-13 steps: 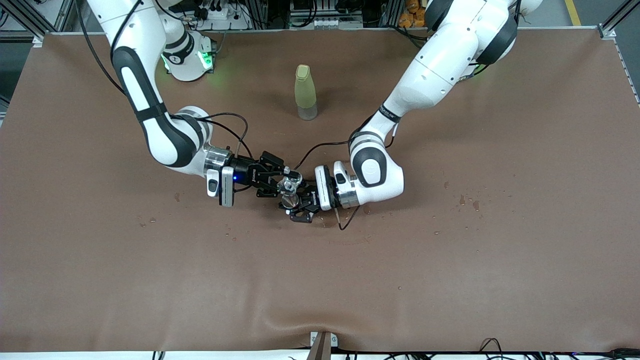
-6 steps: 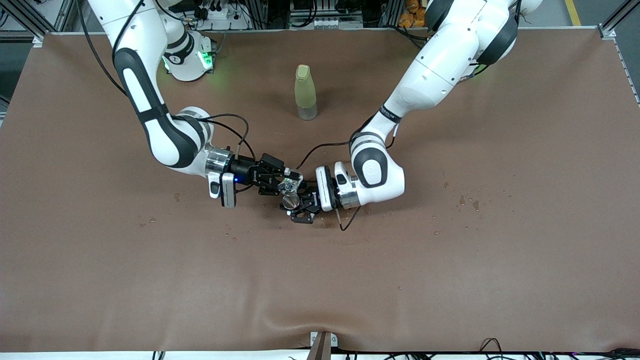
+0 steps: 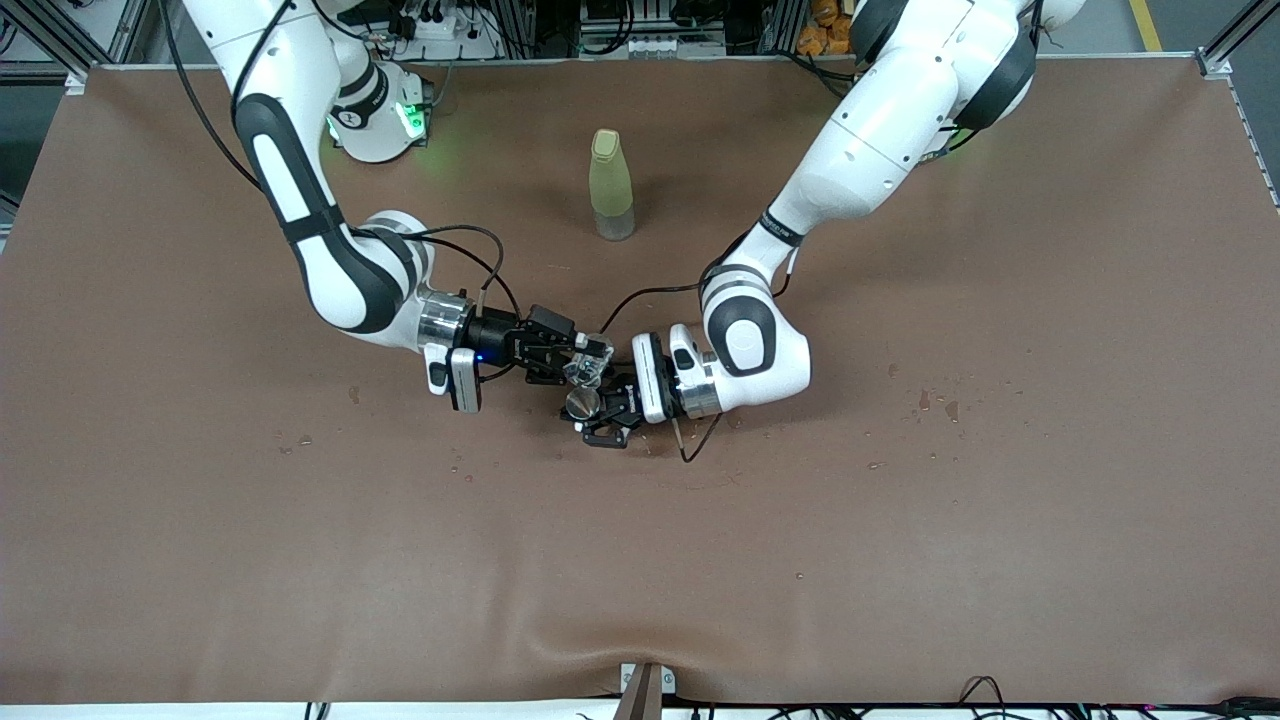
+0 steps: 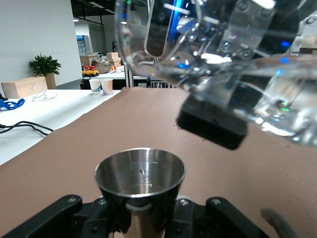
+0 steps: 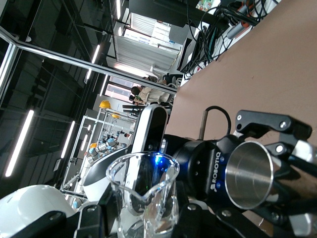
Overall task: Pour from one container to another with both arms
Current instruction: 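Tilt the glass cup with the right gripper, pouring into the jigger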
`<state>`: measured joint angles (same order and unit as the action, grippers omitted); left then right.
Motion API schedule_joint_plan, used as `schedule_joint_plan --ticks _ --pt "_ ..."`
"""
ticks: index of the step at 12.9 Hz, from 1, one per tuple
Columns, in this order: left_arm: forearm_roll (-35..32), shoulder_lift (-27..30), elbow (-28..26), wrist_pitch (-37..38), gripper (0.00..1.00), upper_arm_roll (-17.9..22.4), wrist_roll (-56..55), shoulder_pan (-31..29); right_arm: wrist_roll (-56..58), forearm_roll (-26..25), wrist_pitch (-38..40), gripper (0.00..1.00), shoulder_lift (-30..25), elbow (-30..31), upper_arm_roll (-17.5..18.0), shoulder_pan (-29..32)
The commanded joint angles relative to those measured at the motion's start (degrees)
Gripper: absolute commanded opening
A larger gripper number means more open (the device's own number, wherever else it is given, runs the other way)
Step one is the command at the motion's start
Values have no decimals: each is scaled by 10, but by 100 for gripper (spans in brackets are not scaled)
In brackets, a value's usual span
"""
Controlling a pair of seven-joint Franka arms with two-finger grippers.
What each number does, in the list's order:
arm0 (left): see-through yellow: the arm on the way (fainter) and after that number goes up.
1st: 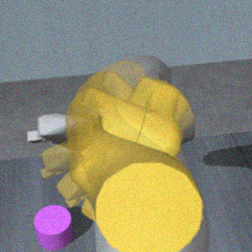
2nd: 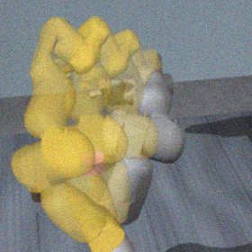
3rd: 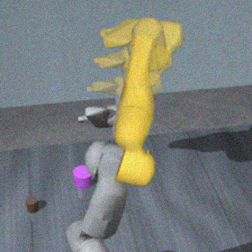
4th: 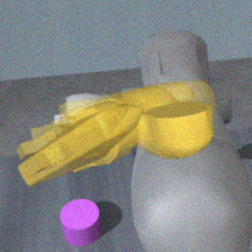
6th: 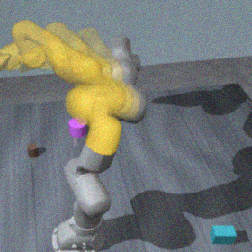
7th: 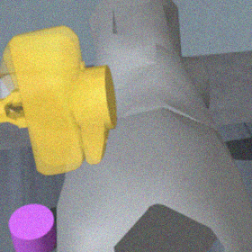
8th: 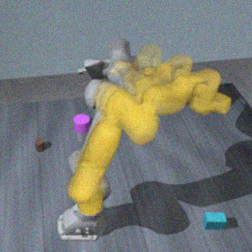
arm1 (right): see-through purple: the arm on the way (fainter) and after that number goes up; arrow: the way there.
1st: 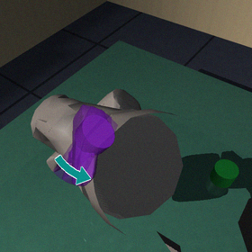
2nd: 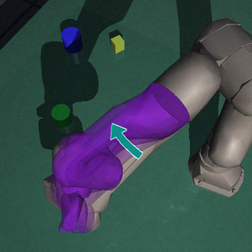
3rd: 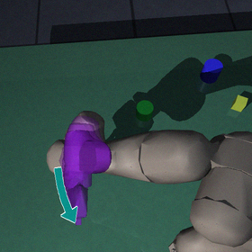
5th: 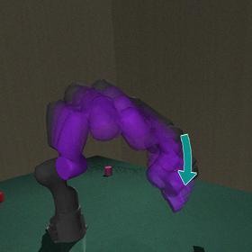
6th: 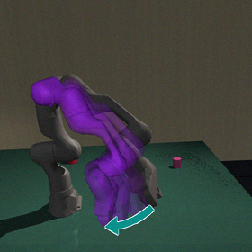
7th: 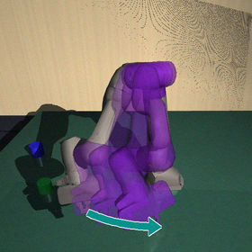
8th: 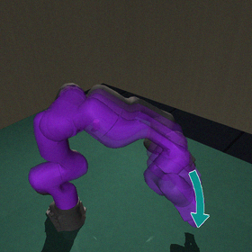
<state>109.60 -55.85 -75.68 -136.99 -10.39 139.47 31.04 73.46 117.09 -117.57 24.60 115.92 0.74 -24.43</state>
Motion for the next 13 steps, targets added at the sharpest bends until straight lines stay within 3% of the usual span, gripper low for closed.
schedule_joint_plan --ticks 1,13 --pt "11 -1 9 -6 0 1 5 -4 -28 33 -3 0 4 -9 -4 -17" --pt "9 0 9 -6 0 1 4 -4 -109 52 -5 0 4 -10 -5 -15"
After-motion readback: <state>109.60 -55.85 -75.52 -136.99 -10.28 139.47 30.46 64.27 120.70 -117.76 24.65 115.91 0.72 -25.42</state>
